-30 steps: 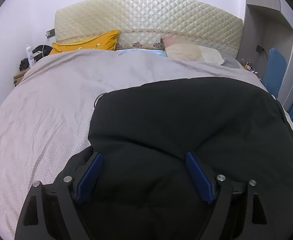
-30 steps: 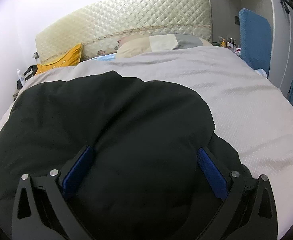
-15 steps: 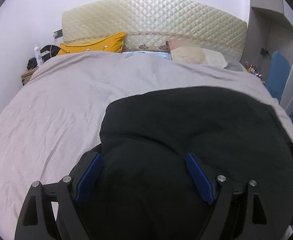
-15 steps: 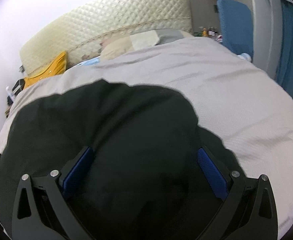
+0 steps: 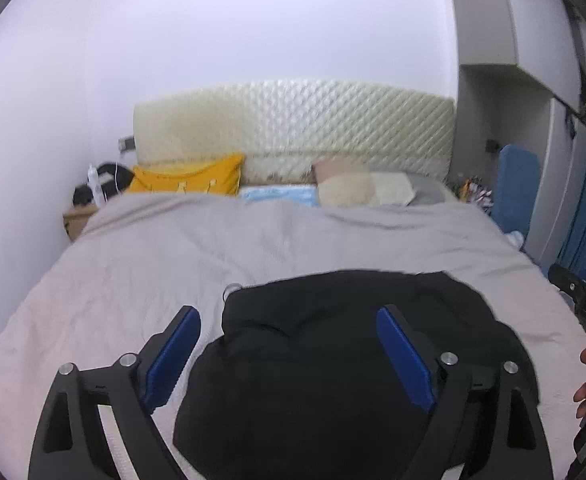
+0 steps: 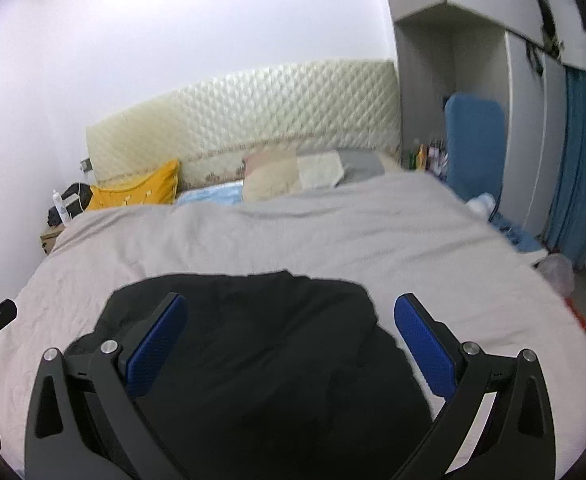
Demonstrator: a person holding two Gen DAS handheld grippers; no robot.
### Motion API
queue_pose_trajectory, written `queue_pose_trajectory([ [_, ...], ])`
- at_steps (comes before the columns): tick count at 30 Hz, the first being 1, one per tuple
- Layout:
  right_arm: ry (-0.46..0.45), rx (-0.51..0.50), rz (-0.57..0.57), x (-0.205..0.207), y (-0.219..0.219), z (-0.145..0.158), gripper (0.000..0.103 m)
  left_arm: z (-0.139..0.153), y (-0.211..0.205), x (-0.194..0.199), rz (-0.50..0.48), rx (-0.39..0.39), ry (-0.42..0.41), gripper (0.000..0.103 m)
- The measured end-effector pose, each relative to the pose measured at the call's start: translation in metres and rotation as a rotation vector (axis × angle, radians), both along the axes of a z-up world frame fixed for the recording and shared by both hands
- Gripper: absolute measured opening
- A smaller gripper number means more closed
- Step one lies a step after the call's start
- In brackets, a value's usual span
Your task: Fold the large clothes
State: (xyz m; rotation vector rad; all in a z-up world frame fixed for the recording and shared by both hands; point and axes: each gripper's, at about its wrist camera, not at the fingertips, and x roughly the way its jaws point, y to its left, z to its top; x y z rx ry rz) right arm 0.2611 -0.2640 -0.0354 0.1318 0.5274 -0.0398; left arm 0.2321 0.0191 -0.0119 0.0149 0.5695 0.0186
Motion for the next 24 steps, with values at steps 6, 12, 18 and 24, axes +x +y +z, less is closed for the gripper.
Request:
queue_pose_trajectory([
  [6,-0.129,0.033,0.037,-0.069,0.01,0.05,0.103,0.032,-0.005,-0.062,-0.005,-0.038,-0.063,0.091],
  [12,-0.255,0.021,0.073,-0.141,0.025,0.084,0.103,0.049,-0.012,-0.109,-0.015,-0.035,-0.105,0.091],
  [18,-0.323,-0.004,0.101,-0.184,0.041,0.097,0.103,0.064,-0.016,-0.157,-0.038,-0.04,-0.155,0.092],
  [24,-0.322,0.019,0.126,-0.22,0.052,0.082,0.103,0.057,-0.01,-0.191,-0.029,-0.063,-0.14,0.093],
])
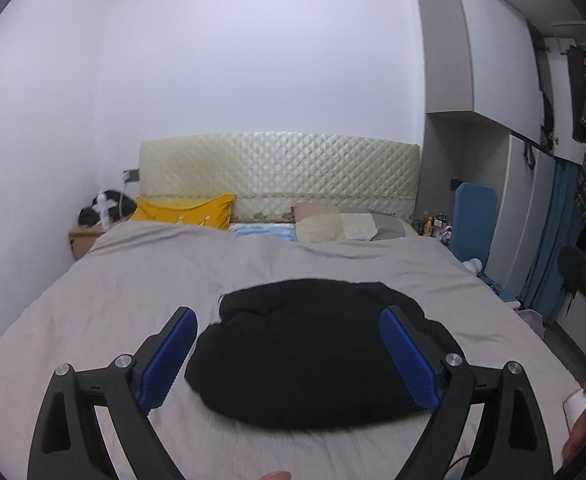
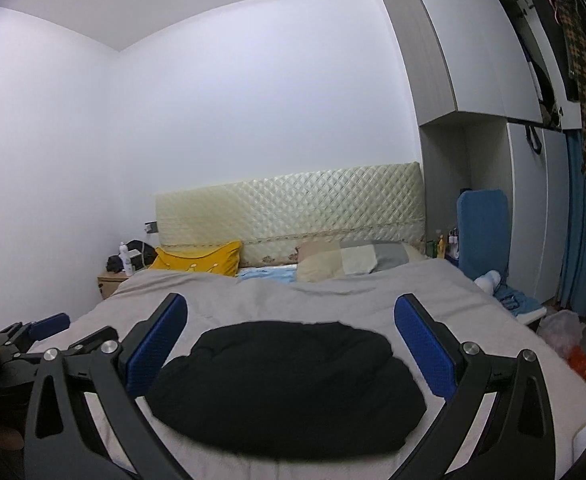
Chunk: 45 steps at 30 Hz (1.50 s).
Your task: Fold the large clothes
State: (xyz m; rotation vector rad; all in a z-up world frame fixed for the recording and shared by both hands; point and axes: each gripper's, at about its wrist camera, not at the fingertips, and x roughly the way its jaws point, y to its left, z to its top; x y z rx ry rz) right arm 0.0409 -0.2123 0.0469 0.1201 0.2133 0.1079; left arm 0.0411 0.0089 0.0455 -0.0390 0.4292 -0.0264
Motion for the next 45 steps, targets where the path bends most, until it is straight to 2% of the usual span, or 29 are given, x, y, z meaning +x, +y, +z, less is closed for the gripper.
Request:
queue_pose_trajectory([
  [3,0.019,0.016,0.027,-0.014,0.001,-0.013,0.103,-0.009,-0.002,-0.011,-0.022,0.004,0.016,0.094],
  [8,0.056,0.038,0.002,-0.023,-0.003,-0.03,0.103,-0.022,-0.003,-0.011,-0.018,0.017,0.068,0.094],
  [12,0.119,-0.014,-0.01,-0.021,0.005,-0.051,0.103,-0.032,-0.002,-0.008,0.0,0.029,0.083,0.094],
  [17,0.187,-0.01,0.011,-0.015,0.009,-0.073,0.103,-0.045,-0.006,-0.004,-0.006,0.054,0.115,0.094],
  [28,0.253,-0.039,0.022,-0.003,0.021,-0.094,0.103,-0.063,-0.004,0.007,-0.013,0.06,0.162,0.094],
  [39,0.269,-0.05,0.013,0.003,0.025,-0.098,0.103,-0.072,0.0,0.013,-0.002,0.061,0.183,0.094],
  [45,0.22,-0.029,-0.015,-0.004,0.02,-0.096,0.103,-0.062,0.002,0.003,0.018,0.061,0.104,0.094],
])
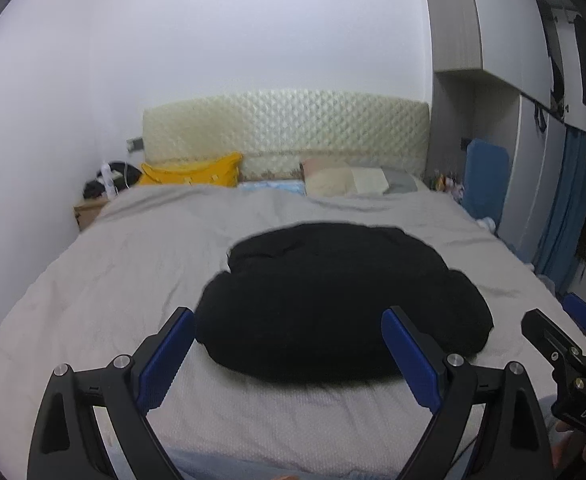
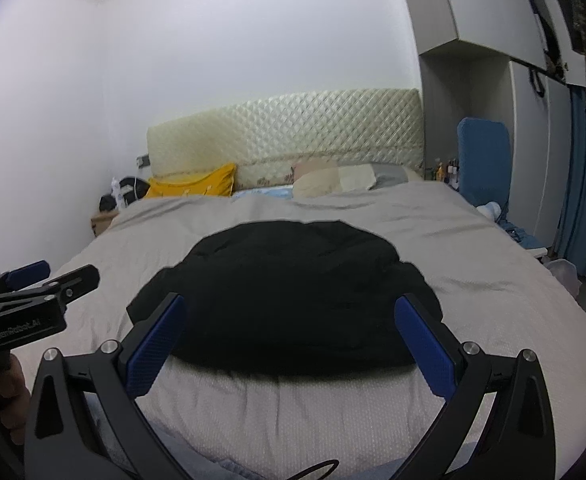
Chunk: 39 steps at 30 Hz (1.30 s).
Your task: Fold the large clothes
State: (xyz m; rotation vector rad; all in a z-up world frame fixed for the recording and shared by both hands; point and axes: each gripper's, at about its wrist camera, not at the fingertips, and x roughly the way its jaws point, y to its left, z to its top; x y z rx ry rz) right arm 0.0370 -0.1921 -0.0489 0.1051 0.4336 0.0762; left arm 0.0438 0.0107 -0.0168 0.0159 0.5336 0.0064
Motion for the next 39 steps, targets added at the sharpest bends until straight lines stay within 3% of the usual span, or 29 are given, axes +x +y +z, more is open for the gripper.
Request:
queue_pose_trajectory([
  [13,0.016,0.004,0.002,0.004,-0.003,-0.001,0.103,-0.004,0.001,0.006,-0.031,-0.009,0.027,0.094],
  [21,0.04,0.022,-0.002,0.012,-0.007,-0.008,0.103,-0.026,-0.006,0.031,-0.009,0.008,0.085,0.094],
  [28,0.075,0.021,-0.011,0.024,-0.009,-0.021,0.103,-0.067,-0.02,0.057,-0.024,-0.009,0.13,0.094],
  [39,0.158,0.036,-0.009,0.046,-0.011,-0.052,0.103,-0.163,-0.048,0.105,-0.011,-0.056,0.24,0.094],
])
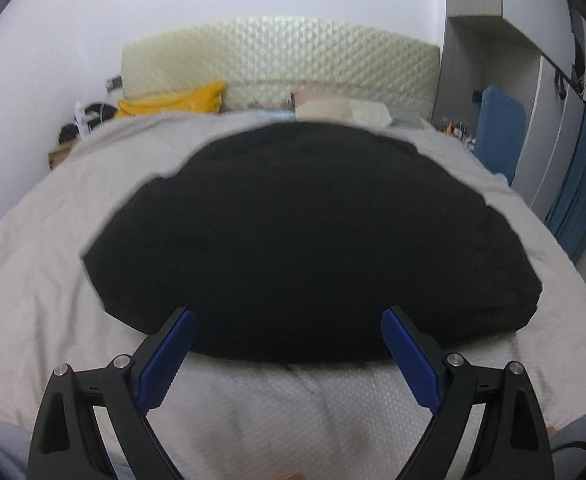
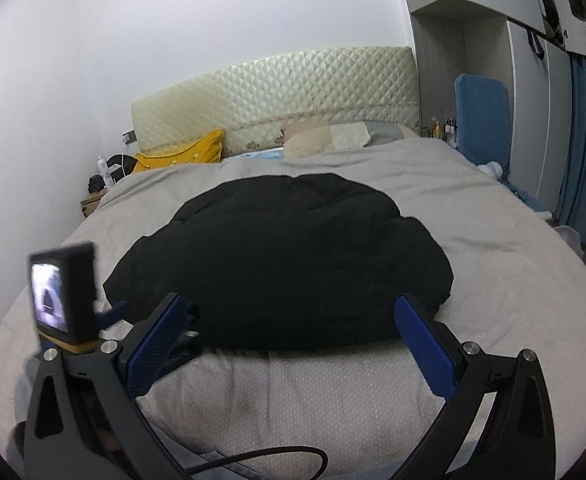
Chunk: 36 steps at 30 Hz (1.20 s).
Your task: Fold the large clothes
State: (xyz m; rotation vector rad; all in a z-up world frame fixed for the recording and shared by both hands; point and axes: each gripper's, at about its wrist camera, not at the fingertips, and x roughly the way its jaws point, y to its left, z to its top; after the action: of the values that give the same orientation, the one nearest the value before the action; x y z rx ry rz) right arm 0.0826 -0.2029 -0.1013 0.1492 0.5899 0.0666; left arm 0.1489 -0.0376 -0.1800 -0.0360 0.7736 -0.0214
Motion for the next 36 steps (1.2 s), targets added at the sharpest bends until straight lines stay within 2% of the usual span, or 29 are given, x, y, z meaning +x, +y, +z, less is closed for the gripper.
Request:
queue_pose_trajectory([
  [4,0.026,0.012,0.003,0.004,0.0,-0.01,0.103,-0.03,-0.018,0.01,-0.022,-0.022,0.067,0.094],
  [10,0.047,0.023,-0.001,0.008,0.0,-0.02,0.103,-0.082,-0.048,0.02,-0.044,0.053,0.192,0.094],
  [16,0.083,0.03,-0.001,0.016,0.001,-0.03,0.103,-0.117,-0.066,0.034,-0.031,0.09,0.272,0.094],
  [19,0.102,0.04,0.004,0.017,0.005,-0.035,0.103,-0.129,-0.069,0.04,-0.01,0.104,0.276,0.094],
  [22,0.129,0.05,0.017,0.018,0.016,-0.042,0.103,-0.132,-0.072,0.039,0.013,0.106,0.223,0.094],
  [24,0.15,0.043,0.034,0.019,0.025,-0.048,0.103,-0.135,-0.074,0.039,0.019,0.11,0.217,0.098],
  [26,0.169,0.036,0.049,0.018,0.036,-0.054,0.103,-0.14,-0.075,0.04,0.033,0.113,0.222,0.103],
  [29,0.187,0.026,0.071,0.017,0.05,-0.059,0.103,-0.143,-0.071,0.04,0.042,0.084,0.23,0.103],
  [36,0.209,-0.02,0.095,0.014,0.067,-0.067,0.103,-0.146,-0.089,0.045,0.041,0.106,0.23,0.103],
])
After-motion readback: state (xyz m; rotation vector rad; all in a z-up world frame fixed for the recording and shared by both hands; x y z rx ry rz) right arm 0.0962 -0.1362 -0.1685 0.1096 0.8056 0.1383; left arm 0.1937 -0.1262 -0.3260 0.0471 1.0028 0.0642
